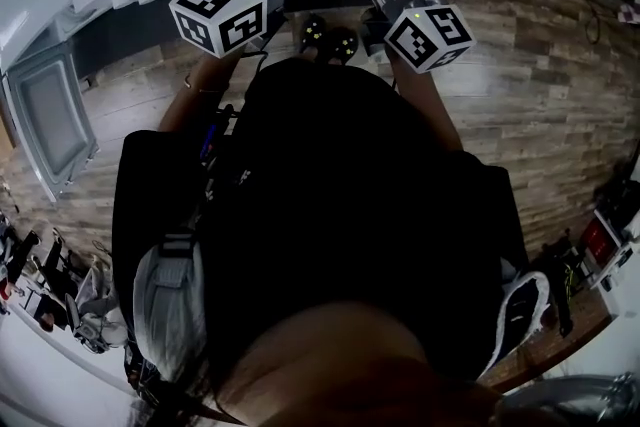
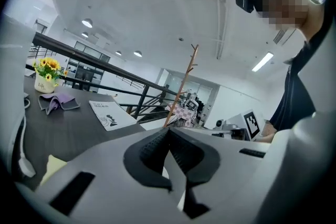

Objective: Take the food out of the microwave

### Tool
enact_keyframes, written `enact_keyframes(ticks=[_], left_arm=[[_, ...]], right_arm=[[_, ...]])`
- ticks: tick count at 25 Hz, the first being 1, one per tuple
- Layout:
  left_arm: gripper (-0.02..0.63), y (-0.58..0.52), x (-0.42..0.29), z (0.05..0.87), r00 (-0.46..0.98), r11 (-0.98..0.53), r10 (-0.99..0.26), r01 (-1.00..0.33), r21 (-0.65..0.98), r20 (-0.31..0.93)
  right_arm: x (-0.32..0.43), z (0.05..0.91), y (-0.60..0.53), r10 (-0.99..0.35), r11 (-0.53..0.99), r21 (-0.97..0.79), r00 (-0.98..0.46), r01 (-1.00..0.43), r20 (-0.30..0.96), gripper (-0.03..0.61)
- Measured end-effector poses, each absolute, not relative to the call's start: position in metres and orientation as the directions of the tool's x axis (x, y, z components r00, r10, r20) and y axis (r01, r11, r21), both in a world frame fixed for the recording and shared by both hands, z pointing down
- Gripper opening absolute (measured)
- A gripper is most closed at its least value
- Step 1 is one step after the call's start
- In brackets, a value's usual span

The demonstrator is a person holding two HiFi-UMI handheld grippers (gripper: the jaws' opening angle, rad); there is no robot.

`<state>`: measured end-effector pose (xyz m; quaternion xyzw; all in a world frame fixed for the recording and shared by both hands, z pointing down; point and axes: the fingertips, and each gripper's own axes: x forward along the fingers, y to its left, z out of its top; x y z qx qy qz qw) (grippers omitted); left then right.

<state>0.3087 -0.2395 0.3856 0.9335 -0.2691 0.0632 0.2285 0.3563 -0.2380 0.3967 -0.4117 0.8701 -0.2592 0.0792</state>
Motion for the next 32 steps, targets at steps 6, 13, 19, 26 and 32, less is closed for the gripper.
enact_keyframes(ticks=[6,13,19,26,32], left_arm=[[0.007,-0.253,0.305,0.370,0.839,-0.784,-0.482,-0.541,0.305,0.252],[0.008,-0.255,0.298,0.360,0.838,-0.813,-0.484,-0.537,0.225,0.253],[0.008,-0.244,0.299,0.358,0.830,-0.832,-0.482,-0.534,0.148,0.281],[0.008,-0.235,0.296,0.356,0.837,-0.847,-0.468,-0.516,0.125,0.284],[0.008,-0.236,0.297,0.357,0.833,-0.845,-0.474,-0.521,0.117,0.285]], right_arm=[[0.343,0.374,-0.247,-0.730,0.586,-0.477,-0.682,-0.656,0.041,-0.003],[0.330,0.370,-0.252,-0.708,0.613,-0.463,-0.705,-0.640,0.038,-0.003],[0.324,0.366,-0.253,-0.699,0.625,-0.466,-0.715,-0.626,0.024,-0.002],[0.317,0.366,-0.248,-0.687,0.634,-0.466,-0.726,-0.618,0.028,-0.003],[0.323,0.366,-0.249,-0.694,0.629,-0.457,-0.719,-0.629,0.034,-0.003]])
